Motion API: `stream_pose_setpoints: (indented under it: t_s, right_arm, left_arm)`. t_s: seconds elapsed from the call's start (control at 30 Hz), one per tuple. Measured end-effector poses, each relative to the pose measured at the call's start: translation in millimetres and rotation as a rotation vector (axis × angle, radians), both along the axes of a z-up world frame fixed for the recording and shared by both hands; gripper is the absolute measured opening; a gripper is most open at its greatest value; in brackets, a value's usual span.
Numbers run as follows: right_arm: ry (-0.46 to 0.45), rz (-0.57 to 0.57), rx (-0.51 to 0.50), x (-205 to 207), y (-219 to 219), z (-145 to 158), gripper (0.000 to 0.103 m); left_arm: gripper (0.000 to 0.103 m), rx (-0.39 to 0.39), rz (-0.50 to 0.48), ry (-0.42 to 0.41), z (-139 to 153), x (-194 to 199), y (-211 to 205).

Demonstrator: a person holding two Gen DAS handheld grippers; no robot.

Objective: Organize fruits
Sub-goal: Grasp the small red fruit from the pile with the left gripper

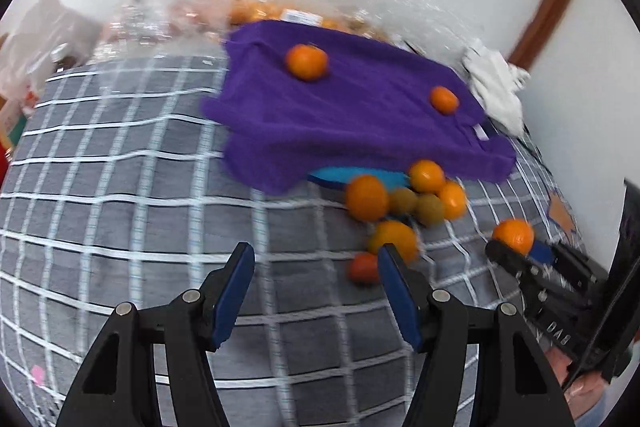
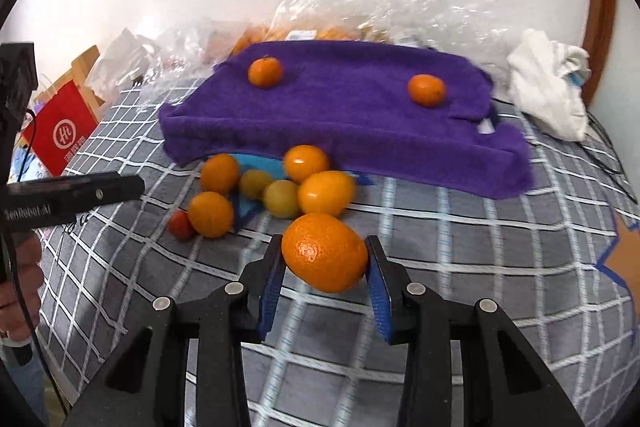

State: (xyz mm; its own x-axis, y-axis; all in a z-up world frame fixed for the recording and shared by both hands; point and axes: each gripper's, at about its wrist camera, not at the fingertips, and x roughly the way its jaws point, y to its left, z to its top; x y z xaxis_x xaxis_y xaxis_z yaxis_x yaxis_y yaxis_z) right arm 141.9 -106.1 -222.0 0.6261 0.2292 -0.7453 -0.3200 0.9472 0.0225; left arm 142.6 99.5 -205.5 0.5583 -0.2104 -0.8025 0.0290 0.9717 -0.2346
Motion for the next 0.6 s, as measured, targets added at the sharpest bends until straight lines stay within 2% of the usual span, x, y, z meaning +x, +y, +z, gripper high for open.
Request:
stream_pose_setpoints:
  t_s: [0.07,0.2,0.33,0.5,0.6]
  right_arm:
    - [-0.003,-0.022,0.01,-2,-13,2,0.039]
    - [-0.005,-0.059,0.025,-4,-33,5,0.039]
    - [-0.005,-0.079,0.034,-4,-44,6,0.039]
    - [0.001,-0.088,0.043,-2,-50,4,0.039]
    - [0.0,-0.086,0.047,-1,-49,5,0.039]
  left_arm:
    - [0.061,0.016,-0.023,0.011,-4,1,-12]
    - [0.044,0.079,-0.047,0.042,-14,3,-28]
    - [0.038,0.109,-0.052,0.044,-20,5,-34]
    - [0.023,0.106,-0.04,0.025,-19,5,-36]
    - [0.023,0.084,-0.028,0.021,-13,4,-29]
